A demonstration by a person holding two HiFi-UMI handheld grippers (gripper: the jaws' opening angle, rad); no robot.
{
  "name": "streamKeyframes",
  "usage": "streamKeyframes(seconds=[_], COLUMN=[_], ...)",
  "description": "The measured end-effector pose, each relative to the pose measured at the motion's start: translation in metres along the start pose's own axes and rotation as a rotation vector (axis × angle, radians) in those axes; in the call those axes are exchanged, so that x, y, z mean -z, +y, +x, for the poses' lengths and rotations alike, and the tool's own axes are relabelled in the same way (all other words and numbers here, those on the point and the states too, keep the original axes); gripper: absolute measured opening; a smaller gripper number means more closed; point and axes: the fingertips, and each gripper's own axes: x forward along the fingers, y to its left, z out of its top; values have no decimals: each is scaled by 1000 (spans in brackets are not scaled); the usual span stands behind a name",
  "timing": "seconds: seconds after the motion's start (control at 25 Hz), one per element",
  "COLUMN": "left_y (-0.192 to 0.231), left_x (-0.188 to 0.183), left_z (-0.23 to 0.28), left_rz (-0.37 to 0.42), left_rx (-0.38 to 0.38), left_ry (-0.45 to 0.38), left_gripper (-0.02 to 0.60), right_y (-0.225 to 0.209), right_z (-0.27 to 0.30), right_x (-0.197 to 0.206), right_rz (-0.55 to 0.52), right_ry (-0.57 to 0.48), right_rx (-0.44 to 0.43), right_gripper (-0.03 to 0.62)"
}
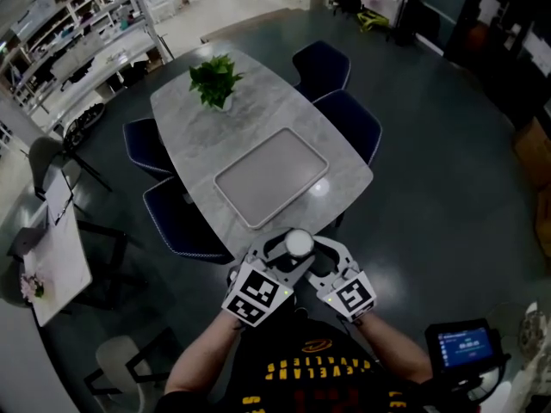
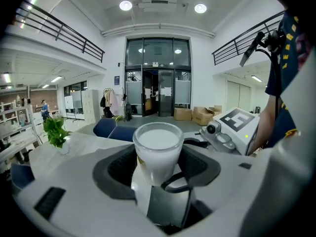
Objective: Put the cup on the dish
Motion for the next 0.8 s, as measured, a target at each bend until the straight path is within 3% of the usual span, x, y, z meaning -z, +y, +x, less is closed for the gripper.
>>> streamKeyframes(seconds=[0.44,0.8], left_y=[88,161], left_x=[4,16], left_z=[50,58], left_rz=[53,72], left_rx=[-27,-76], left_ry=[5,9], left_gripper=[261,261], right_y=[-68,-90], right_z=[78,150], right_x=[11,14], right_rz=[-56,-79], right_ry=[82,142], right_rx=[-7,-59], right_gripper=[216,216])
